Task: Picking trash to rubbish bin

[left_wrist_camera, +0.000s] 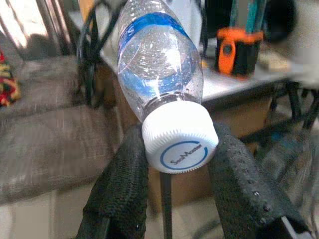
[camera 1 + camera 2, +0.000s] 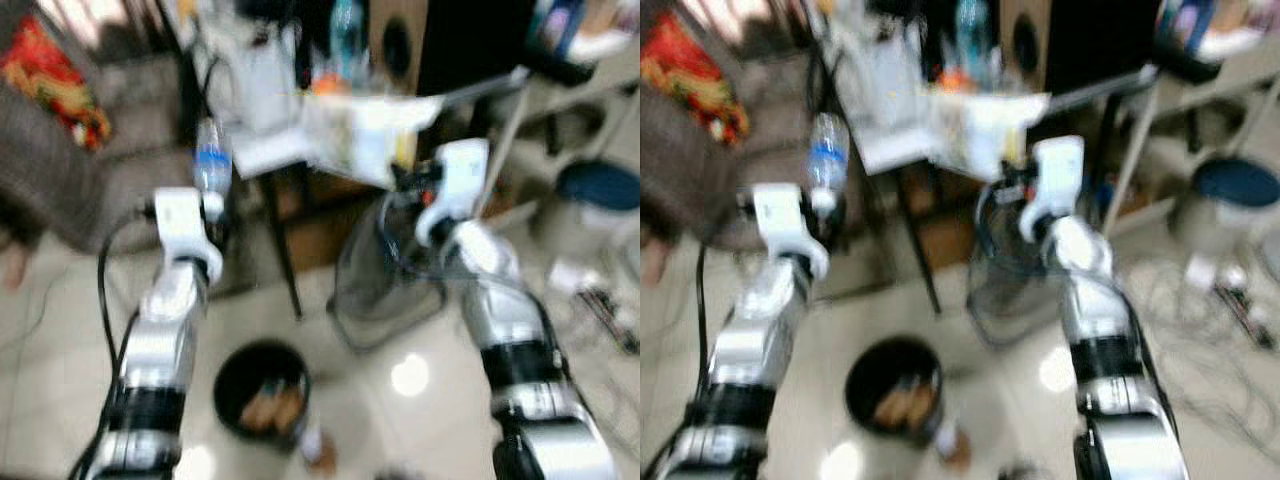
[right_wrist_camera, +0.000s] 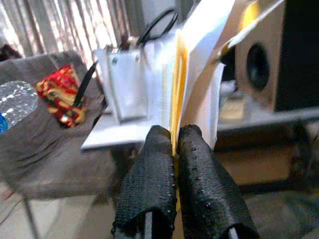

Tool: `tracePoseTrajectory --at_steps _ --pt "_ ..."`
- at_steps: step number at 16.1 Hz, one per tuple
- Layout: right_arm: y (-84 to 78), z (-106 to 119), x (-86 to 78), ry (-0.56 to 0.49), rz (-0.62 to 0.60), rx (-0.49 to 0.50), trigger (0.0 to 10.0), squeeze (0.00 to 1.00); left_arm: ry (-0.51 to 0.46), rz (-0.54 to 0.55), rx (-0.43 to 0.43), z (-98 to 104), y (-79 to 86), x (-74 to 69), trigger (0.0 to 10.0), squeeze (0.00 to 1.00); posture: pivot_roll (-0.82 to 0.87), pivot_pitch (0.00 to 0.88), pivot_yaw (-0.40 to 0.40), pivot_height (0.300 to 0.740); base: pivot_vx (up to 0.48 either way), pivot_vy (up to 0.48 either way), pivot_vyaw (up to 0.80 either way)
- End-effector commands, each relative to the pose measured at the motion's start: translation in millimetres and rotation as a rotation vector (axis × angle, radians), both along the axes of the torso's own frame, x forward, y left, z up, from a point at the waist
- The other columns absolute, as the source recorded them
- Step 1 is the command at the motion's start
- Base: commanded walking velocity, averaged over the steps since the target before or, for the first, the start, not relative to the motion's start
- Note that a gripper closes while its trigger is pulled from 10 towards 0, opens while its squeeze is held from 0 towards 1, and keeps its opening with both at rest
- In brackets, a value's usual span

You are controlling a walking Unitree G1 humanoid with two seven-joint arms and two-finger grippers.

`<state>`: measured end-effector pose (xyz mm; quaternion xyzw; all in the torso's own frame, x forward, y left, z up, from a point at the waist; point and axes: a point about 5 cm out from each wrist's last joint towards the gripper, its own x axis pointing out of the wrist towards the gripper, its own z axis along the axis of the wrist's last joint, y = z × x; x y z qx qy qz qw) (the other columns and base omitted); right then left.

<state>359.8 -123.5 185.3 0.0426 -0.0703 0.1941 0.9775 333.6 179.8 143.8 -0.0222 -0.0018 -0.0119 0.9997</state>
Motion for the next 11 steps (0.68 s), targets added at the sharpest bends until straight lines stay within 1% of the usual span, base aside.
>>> tracePoseTrajectory --at_steps 1,2,4,6,11 --pt "14.9 4.8 -1.9 -0.019 0.05 0.002 10.0 0.0 -0.001 0.044 0.016 1.4 13.6 -1.4 10.0 0.0 -0.1 0.078 0.095 0.74 0.398 0.0 0.0" --pt "15.0 4.4 -2.1 -0.018 0.05 0.001 10.0 0.0 0.001 0.047 0.015 0.9 13.7 -1.6 10.0 0.0 -0.1 0.078 0.095 0.74 0.24 0.0 0.0" --pt "15.6 3.6 -3.3 -0.022 0.058 -0.012 10.0 0.0 0.002 0.058 0.031 -1.2 14.5 -3.8 10.0 0.0 -0.1 0.081 0.095 0.74 0.0 0.0 0.0" --pt "16.7 3.2 -4.7 -0.028 0.068 -0.024 10.0 0.0 0.007 0.066 0.016 -3.4 15.7 -4.9 10.0 0.0 -0.1 0.084 0.092 0.74 0.0 0.0 0.8" --pt "16.6 3.3 -5.0 -0.027 0.069 -0.022 10.0 0.0 0.005 0.075 0.013 -3.3 16.6 -5.2 10.0 0.0 -0.1 0.084 0.092 0.74 0.0 0.0 0.8"
